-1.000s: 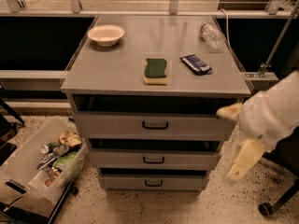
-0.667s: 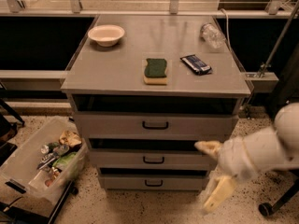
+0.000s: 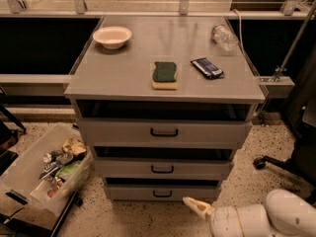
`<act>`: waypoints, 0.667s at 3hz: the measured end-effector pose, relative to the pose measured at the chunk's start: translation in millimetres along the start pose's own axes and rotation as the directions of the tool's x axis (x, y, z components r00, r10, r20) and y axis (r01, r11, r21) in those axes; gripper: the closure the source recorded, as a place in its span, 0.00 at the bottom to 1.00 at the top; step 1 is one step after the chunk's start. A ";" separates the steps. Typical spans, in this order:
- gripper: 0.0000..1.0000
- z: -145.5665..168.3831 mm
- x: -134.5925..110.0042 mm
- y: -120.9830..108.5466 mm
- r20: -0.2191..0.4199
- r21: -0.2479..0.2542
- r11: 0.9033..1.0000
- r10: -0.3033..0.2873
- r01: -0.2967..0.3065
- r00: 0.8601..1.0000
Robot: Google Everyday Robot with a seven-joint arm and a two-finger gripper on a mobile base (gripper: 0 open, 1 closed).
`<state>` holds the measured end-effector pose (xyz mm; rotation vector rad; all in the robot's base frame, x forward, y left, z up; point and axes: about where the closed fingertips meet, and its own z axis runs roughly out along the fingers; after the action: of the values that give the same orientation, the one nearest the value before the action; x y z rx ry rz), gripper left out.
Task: Open middle drawer
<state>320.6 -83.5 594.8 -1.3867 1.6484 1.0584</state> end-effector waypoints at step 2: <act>0.00 13.1 11.6 3.2 0.022 -0.012 1.000 -0.003 0.003 1.000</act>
Offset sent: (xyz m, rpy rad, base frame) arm 0.0015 -0.0010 0.0012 -0.0384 0.0205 -0.0219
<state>315.8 -75.7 579.4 -1.3806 1.6266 1.0802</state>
